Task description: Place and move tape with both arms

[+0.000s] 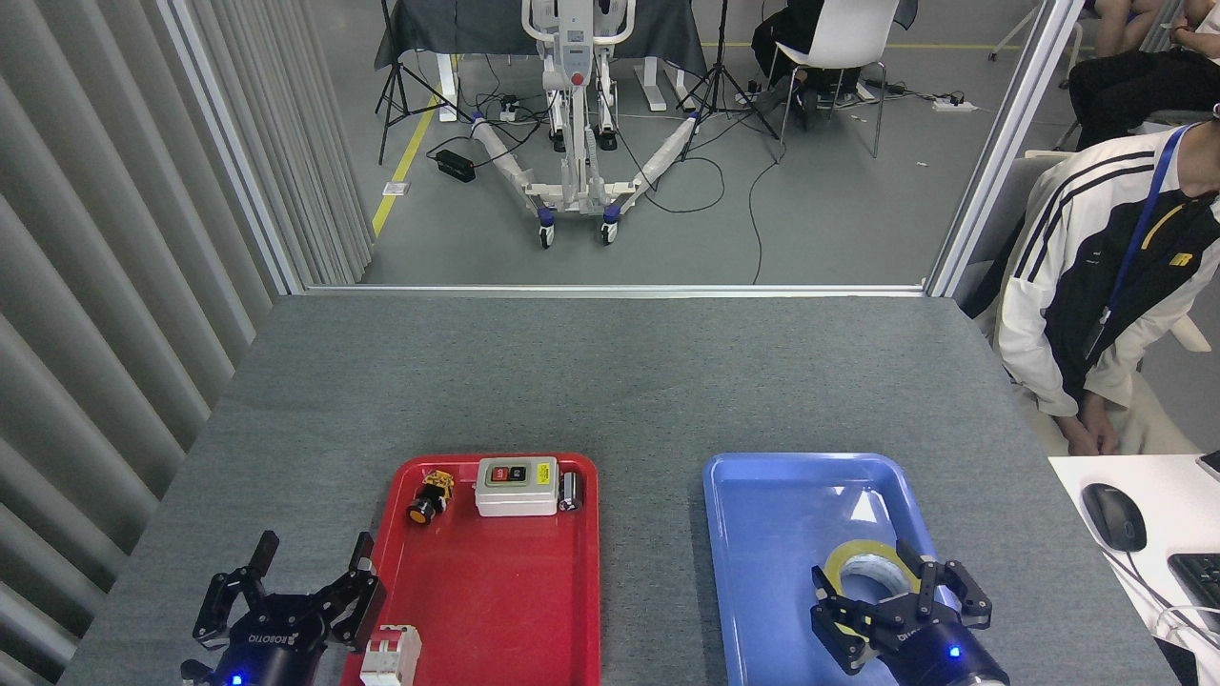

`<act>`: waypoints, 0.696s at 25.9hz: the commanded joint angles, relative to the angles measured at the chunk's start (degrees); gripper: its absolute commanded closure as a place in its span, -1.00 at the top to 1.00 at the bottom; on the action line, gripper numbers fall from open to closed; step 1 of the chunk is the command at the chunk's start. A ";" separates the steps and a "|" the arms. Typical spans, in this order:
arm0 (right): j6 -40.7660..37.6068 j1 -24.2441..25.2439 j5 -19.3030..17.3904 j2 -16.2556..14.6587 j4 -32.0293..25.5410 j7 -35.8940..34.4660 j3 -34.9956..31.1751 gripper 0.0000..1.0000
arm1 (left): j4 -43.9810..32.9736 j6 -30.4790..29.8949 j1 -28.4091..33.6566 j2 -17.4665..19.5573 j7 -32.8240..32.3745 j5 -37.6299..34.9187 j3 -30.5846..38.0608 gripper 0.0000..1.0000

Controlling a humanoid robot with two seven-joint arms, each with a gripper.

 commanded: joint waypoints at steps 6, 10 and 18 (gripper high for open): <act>8.80 2.77 -0.30 4.84 2.14 -20.56 -0.52 1.00 | 1.07 -1.32 0.00 -0.20 4.19 0.13 -0.50 0.99; 8.97 3.29 -0.39 5.10 2.23 -20.82 0.09 1.00 | 1.33 -1.93 0.00 -0.29 4.37 0.13 -0.50 0.99; 8.80 3.47 -0.48 5.28 2.23 -20.64 0.71 1.00 | 1.33 -4.22 0.00 -0.29 4.28 0.13 -0.50 0.99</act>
